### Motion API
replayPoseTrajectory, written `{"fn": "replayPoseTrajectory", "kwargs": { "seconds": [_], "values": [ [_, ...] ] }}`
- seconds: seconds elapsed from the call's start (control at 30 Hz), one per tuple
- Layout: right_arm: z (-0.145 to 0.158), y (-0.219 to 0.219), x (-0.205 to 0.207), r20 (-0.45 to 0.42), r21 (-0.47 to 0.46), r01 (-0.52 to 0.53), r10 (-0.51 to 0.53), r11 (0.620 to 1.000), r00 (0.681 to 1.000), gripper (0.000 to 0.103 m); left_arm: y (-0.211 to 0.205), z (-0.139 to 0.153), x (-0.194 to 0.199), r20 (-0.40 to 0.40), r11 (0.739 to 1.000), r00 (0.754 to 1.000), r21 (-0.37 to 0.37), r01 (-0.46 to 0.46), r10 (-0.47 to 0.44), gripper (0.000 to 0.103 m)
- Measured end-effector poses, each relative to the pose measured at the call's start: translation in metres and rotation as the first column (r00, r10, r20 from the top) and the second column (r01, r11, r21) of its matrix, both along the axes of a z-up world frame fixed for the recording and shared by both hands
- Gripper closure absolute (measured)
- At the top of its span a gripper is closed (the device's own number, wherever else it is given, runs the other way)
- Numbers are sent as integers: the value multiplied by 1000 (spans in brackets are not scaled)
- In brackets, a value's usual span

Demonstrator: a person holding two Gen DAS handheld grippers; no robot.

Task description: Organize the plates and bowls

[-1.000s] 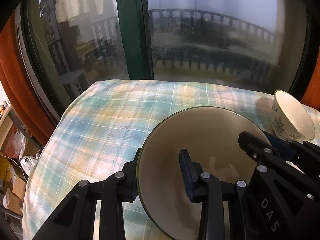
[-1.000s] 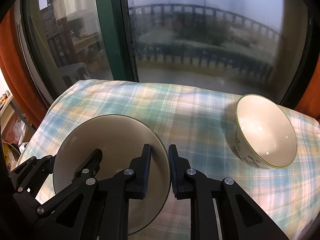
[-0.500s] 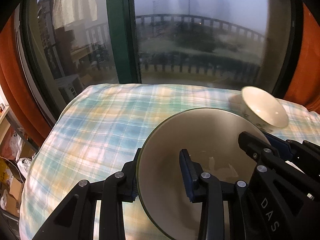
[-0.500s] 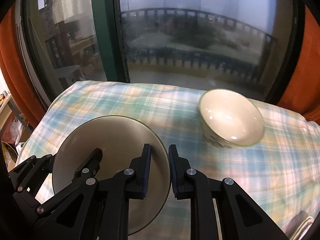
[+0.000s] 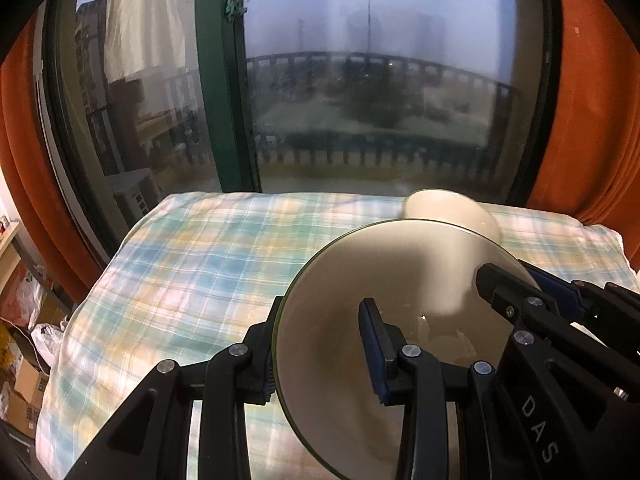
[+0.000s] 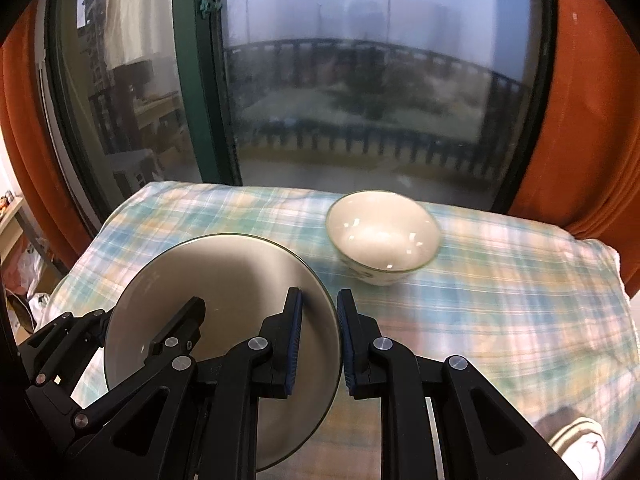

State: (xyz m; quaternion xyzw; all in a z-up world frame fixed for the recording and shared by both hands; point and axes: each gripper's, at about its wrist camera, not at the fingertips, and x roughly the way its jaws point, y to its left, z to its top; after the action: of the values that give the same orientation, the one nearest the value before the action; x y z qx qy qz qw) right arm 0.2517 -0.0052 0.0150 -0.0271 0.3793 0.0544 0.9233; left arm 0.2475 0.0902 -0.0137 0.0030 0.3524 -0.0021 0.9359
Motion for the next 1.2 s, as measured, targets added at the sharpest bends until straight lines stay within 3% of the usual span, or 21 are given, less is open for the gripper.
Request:
{"fn": "replayPoseTrajectory", "kwargs": {
  "seconds": [0.4,0.7,1.2],
  "values": [
    [19,-65,-58,76,35,25,-27,999,997,82,-60,17,-55,68,999,997,18,37,-39,68],
    [16,-107,-92,72,10,48,-48,999,996,82,-97,11,-86,72,997,995,-19,77,-76,68],
    [1,-147,-150,56,48,90,-92,995,994,82,-128,0,-132,61,983,981,4,182,-182,68]
  ]
}}
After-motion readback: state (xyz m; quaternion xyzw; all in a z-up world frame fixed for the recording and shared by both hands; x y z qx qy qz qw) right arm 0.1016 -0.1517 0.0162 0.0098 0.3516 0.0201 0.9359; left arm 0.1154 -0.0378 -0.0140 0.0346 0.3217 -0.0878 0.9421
